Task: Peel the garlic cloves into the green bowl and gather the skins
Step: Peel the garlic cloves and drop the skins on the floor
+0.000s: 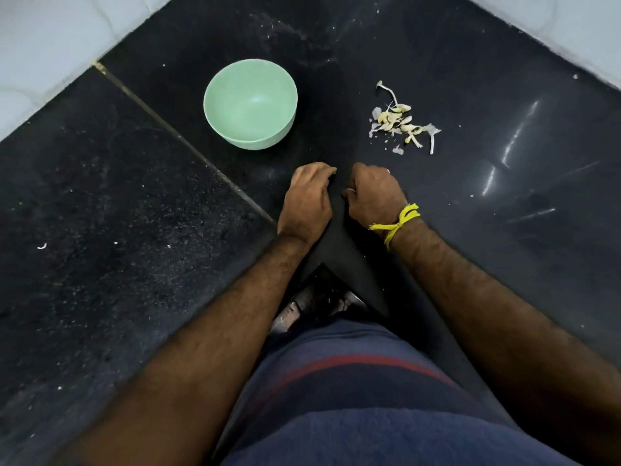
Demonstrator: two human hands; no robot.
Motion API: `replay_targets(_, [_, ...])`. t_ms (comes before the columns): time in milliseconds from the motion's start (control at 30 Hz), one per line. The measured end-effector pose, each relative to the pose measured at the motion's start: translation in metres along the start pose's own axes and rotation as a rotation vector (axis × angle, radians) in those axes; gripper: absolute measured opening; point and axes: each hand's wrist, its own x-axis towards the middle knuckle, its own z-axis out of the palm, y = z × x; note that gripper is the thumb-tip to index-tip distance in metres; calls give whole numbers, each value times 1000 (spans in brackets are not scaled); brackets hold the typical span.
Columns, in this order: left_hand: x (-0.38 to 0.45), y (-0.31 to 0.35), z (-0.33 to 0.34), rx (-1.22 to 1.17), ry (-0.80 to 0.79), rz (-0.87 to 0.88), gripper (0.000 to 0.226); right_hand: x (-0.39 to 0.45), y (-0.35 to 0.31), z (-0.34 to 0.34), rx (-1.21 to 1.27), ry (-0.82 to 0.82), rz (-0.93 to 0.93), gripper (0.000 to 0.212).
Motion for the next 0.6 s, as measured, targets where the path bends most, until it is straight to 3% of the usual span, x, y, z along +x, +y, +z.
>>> replay_targets(300, [0, 1, 0, 25, -8, -16, 28, 9, -3, -9, 120, -38, 135, 7])
replay_targets(600, [0, 3, 0, 46, -15, -2, 29, 10, -7, -8, 77, -38, 139, 16])
